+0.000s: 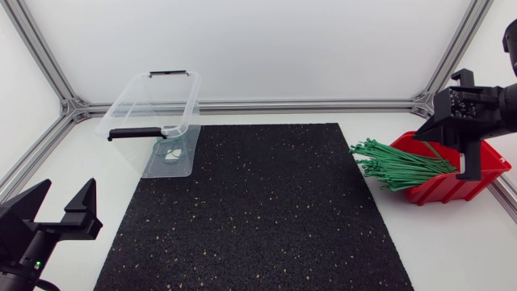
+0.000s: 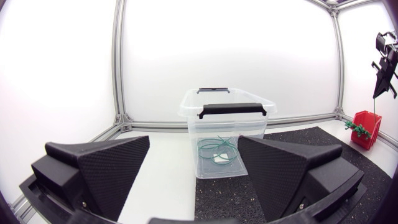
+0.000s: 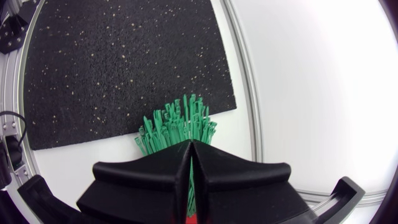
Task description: Take a green cable tie from the red box, thread the tail through the head to close it, then place it in the transparent bin on the left.
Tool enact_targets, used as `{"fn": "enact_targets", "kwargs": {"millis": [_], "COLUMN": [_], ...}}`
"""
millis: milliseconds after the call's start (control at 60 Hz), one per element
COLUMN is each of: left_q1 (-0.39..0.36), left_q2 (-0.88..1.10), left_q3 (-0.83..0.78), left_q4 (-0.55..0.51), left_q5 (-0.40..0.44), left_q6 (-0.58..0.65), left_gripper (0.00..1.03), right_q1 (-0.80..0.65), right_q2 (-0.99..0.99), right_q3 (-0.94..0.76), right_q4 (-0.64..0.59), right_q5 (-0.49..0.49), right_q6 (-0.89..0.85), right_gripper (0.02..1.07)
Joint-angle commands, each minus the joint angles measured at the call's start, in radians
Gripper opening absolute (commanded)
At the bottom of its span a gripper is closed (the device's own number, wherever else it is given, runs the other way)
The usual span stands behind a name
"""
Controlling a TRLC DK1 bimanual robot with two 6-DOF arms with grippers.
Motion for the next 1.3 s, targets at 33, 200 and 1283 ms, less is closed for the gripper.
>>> {"fn": "enact_targets", "kwargs": {"millis": [33, 200, 1283], "left_q1": [-0.002, -0.002, -0.003], "left_q2": [-0.006, -0.006, -0.006], "left_q3": [-0.039, -0.039, -0.039], "left_q4": [-0.014, -0.014, -0.014], "left_q5": [-0.003, -0.003, -0.003], "left_q6": [-0.027, -0.027, -0.027], "left_gripper": [0.99, 0.99, 0.99], "right_q1": [0.059, 0.171, 0.711], "right_q2": [-0.05, -0.099, -0.05], "right_q3": [0.085, 0.189, 0.189], "right_q4": [-0.079, -0.155, 0.167], "right_q5": [-0.024, -0.039, 0.026], "right_q6": [0.07, 0.199, 1.032], "right_gripper": [0.08, 0.08, 0.08]}}
